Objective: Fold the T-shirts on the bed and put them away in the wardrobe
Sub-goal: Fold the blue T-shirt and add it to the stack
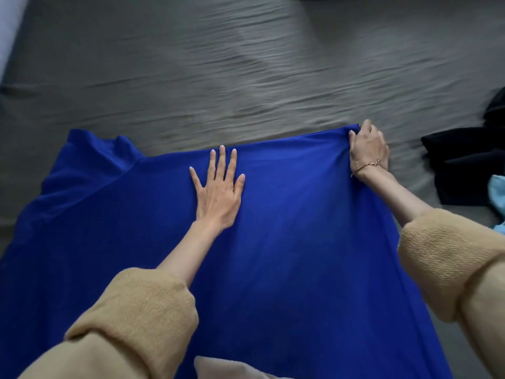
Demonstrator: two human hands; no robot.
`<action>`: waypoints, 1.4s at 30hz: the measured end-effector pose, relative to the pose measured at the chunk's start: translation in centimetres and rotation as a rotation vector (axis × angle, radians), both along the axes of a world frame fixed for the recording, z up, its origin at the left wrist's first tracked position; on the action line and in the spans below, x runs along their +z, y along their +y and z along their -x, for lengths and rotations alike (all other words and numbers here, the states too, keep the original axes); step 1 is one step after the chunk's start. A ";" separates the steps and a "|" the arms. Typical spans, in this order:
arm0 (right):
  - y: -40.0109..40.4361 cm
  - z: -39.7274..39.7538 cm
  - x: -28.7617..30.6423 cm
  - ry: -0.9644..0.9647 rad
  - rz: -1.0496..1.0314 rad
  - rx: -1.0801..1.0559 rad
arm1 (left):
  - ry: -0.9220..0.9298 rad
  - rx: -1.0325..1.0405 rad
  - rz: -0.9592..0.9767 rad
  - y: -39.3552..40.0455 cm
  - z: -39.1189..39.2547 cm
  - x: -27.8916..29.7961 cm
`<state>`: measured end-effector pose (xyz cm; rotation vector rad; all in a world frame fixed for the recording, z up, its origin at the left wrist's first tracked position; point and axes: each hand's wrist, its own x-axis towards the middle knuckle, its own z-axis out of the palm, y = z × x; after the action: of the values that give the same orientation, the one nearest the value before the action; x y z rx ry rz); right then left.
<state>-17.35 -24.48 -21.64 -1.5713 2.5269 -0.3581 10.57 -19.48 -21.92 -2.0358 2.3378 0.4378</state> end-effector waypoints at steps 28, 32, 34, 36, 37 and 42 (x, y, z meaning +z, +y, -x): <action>32.3 -6.7 -1.3 0.108 -0.048 0.271 | 0.041 -0.007 0.126 27.2 -1.3 -0.9; 34.6 -8.3 -1.3 0.083 -0.087 0.288 | 0.027 0.114 0.095 30.0 -5.8 -1.2; 35.5 -10.5 -0.8 0.084 -0.057 0.342 | 0.032 0.202 0.113 31.4 -8.2 -0.9; 36.0 -12.7 -0.4 0.101 -0.043 0.426 | 0.048 0.276 0.101 32.5 -9.9 -0.7; 36.2 -13.9 -0.3 0.116 -0.040 0.469 | 0.055 0.300 0.086 33.1 -10.7 -0.6; 37.2 -20.3 -0.3 0.152 -0.070 0.688 | 0.123 0.559 0.068 35.3 -14.2 -0.2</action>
<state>2.93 12.76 -21.97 -2.3565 1.8795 -0.0600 24.81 15.83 -22.11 -2.7578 1.8202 0.5046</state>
